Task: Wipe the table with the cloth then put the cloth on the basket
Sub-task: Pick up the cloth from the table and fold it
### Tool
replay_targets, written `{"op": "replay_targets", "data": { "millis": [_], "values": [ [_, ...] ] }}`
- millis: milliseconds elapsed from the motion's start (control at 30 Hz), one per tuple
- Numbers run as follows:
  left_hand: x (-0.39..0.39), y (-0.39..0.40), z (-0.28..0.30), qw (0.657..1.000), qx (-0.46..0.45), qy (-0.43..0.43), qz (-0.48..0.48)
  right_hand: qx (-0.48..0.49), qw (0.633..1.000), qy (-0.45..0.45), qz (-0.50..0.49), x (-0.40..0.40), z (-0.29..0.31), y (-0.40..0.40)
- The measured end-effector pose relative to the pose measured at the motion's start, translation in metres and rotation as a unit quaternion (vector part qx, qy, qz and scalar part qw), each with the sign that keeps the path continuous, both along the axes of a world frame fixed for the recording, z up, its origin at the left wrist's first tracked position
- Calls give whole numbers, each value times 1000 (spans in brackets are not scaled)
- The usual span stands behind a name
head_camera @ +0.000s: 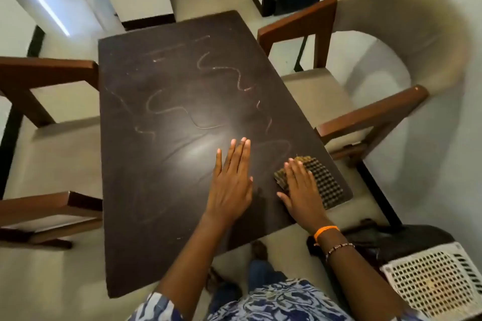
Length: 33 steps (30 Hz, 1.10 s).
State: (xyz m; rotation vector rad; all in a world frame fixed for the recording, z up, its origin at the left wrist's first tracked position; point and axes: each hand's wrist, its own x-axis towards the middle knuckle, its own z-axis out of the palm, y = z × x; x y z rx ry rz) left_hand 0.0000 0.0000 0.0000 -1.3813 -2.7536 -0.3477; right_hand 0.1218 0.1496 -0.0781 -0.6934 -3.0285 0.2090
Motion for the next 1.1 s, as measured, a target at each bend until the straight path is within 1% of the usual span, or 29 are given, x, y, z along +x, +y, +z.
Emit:
{"op": "replay_targets", "data": {
  "millis": [33,100,200,267,433,500,567,667,733,800,867,900,933,967,1033,1067,1100],
  "values": [
    [1,1,-4,1000,-8,-10,4,-18,999,-25,-26,5,-6,6],
    [3,3,-10,999,-21,-29,3,-11,998,-39,-39,12,-10,14],
    [7,5,-19,996,-43,-79,0,12,999,-36,-24,14,-11,18],
    [7,8,-23,994,-53,-94,4,28,999,-24,-16,11,-9,20],
    [3,17,-23,988,-71,-133,34,59,997,-42,-4,4,-4,27],
    [-1,21,-22,983,-55,-165,65,25,999,-43,-16,-4,6,30],
    [-5,24,-21,975,-24,-198,95,-65,995,-18,-69,-15,22,32],
    [-14,24,-19,956,45,-255,135,-200,972,62,-106,-36,49,34],
    [-20,22,-13,929,109,-317,159,-317,934,92,-136,-59,66,33],
    [-30,18,-5,892,167,-381,179,-446,873,106,-165,-88,75,25],
    [-44,13,4,863,212,-418,189,-574,782,127,-205,-118,82,10],
    [-52,9,8,852,234,-423,201,-629,733,136,-219,-134,86,1],
    [-61,5,9,838,258,-430,215,-673,689,144,-228,-149,89,-7],
    [-71,1,10,824,284,-433,230,-705,652,150,-235,-164,93,-16],
    [-94,-9,7,798,327,-438,254,-744,604,151,-243,-191,96,-29],
    [-108,-18,6,792,337,-444,251,-757,587,150,-244,-207,95,-35],
    [-121,-28,8,794,331,-452,238,-767,572,150,-248,-222,95,-41]
  ]
}}
